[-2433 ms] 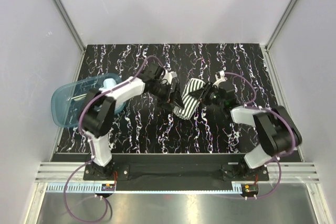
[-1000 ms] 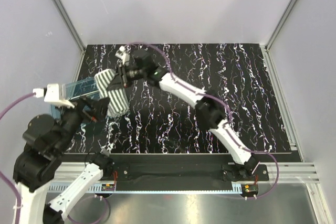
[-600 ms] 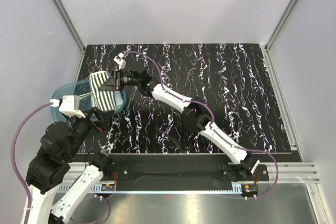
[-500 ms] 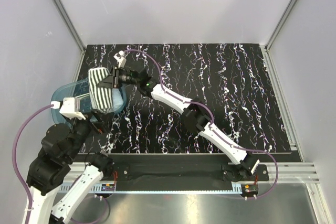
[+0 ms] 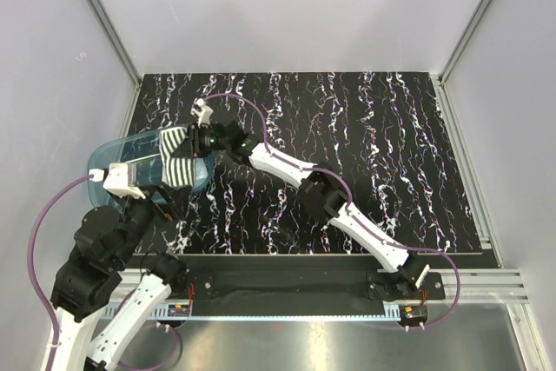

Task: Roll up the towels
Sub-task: Place the rolled towel into the container

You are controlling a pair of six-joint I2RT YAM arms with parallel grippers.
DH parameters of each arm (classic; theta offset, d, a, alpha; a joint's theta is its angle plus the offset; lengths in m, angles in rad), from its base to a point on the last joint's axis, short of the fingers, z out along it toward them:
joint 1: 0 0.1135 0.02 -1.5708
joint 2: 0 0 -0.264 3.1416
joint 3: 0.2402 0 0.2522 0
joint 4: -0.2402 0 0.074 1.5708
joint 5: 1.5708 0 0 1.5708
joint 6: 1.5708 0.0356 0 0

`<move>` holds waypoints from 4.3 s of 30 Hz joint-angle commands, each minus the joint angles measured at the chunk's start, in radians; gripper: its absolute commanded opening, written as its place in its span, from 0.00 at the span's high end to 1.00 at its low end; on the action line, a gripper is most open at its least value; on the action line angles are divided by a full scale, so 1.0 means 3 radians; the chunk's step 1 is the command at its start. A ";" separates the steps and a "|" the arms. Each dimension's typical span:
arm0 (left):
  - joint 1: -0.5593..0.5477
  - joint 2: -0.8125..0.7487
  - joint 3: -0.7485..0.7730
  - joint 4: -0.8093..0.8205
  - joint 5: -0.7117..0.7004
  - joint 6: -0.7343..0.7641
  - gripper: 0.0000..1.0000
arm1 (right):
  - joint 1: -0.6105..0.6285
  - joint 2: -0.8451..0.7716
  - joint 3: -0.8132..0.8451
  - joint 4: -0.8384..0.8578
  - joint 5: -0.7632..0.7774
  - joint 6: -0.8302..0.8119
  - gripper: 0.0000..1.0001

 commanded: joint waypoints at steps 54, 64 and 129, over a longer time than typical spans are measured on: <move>0.0106 0.0065 -0.0206 0.0394 0.0067 0.0079 0.01 | 0.0279 -0.1423 -0.0883 -0.0443 0.0985 -0.1120 0.00; 0.0122 0.0071 -0.0216 0.0369 -0.0055 0.0033 0.01 | 0.0207 -0.2832 -0.2191 -0.0689 0.1715 -0.1555 0.00; 0.0556 0.3347 -0.3437 0.8453 -0.1141 0.1690 0.02 | 0.0207 -0.6465 -0.5853 -0.0852 0.2376 -0.1253 0.00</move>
